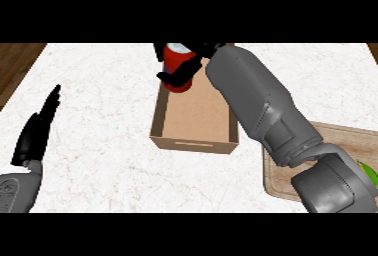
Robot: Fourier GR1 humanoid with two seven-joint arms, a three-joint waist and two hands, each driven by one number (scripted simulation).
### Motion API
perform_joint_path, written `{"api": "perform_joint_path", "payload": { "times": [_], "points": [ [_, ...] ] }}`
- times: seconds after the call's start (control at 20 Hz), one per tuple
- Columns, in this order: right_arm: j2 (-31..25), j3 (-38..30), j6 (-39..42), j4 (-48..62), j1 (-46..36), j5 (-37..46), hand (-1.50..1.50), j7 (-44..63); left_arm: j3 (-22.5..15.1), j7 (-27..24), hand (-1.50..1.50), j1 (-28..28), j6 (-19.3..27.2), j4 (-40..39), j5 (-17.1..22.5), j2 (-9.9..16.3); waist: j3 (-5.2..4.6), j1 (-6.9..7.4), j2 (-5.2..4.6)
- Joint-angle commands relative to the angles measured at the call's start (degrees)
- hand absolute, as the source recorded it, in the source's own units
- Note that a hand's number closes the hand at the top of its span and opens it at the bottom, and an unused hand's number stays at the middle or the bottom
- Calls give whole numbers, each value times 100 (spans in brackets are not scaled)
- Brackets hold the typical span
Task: Pick the can from the cutting board and place it in the cardboard box
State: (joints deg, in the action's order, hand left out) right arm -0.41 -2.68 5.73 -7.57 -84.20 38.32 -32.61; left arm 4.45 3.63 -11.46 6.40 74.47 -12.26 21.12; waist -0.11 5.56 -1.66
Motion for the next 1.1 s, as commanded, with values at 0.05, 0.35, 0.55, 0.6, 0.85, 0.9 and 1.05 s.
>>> {"api": "perform_joint_path", "payload": {
  "times": [0.05, 0.35, 0.55, 0.6, 0.85, 0.9, 1.05],
  "points": [
    [40, -14, 59, 444, 92, -223, -150, 529, -57, -104, 0, -111, -132, -36, 5, 9, -5, 249, -34],
    [41, -96, 268, 401, 157, -423, -150, 211, -168, 76, 0, -260, -4, 6, -129, -143, 5, 259, -41],
    [41, -356, 6, 201, 283, -776, -150, -268, -128, -149, 0, -115, -73, -134, -99, -104, 5, 257, -44],
    [41, -444, -60, 179, 413, -852, -150, -421, 31, -108, 0, -74, -132, -39, 40, -1, 9, 255, -52],
    [-97, -1075, 297, 92, 160, -1464, -150, -233, 9, -28, 0, -108, 8, -47, -63, -79, 11, -17, -43],
    [40, -1217, 254, 82, 124, -1636, -150, -182, 66, 77, 0, -156, -39, -78, -16, -38, 11, -45, -10],
    [-317, -1353, 483, 59, 287, -1740, -150, -312, 169, -280, 0, 194, -39, -170, 16, 20, 7, -75, -17]
  ]
}}
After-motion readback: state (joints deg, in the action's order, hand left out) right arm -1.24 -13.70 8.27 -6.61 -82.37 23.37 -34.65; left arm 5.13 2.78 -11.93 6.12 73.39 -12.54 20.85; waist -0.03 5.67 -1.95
